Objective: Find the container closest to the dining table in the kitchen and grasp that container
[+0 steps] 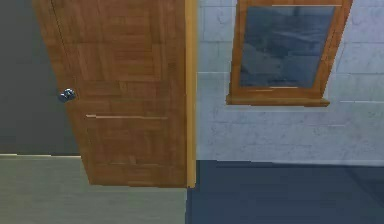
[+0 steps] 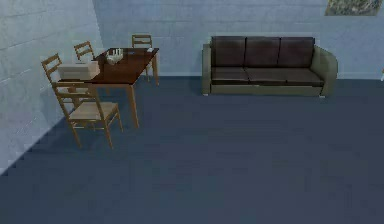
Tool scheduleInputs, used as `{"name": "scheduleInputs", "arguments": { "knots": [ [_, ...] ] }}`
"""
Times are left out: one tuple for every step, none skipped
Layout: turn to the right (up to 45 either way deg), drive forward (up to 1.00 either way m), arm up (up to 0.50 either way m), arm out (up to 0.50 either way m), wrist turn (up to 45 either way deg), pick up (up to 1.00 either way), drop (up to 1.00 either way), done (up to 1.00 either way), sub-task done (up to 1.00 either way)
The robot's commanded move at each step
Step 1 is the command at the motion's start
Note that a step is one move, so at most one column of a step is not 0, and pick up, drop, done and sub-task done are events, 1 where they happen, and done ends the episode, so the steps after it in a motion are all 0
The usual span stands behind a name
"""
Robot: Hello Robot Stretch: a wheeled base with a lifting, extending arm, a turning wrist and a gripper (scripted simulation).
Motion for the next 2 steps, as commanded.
{"name": "scheduleInputs", "arguments": {
  "knots": [
    [0.0,0.20,0.00,0.00,0.0,0.00,0.00,0.00,0.00],
    [-45.0,0.00,0.00,0.00,0.0,0.00,0.00,0.00,0.00]
  ]
}}
